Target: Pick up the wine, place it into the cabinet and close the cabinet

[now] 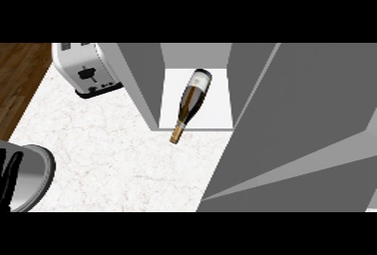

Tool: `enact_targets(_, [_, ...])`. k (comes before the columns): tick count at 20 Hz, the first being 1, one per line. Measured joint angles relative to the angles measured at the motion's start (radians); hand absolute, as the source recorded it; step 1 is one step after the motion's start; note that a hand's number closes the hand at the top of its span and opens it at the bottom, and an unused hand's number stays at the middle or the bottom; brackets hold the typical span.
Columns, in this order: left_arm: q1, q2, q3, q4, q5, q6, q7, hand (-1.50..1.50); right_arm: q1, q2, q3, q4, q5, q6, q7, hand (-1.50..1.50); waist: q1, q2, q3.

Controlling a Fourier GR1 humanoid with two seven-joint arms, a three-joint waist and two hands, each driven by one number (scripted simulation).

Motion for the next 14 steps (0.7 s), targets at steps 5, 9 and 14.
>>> enact_targets(5, [0.011,0.026,0.065,0.003,0.034,-0.049,0.029,-1.5,-0.062,-0.025,0.055,0.011,0.08,-0.141,0.006,1.5,0.002,-0.001,0.0])
enact_targets(9, [0.019,0.036,0.098,0.006,0.054,-0.088,0.046,-1.5,-0.137,-0.044,0.102,0.033,0.142,-0.246,-0.019,1.5,0.005,0.0,-0.001])
enact_targets(14, [0.001,0.028,0.117,0.014,0.074,-0.111,0.07,-1.5,-0.243,-0.1,0.133,0.043,0.198,-0.349,-0.022,1.5,0.007,0.002,-0.001])
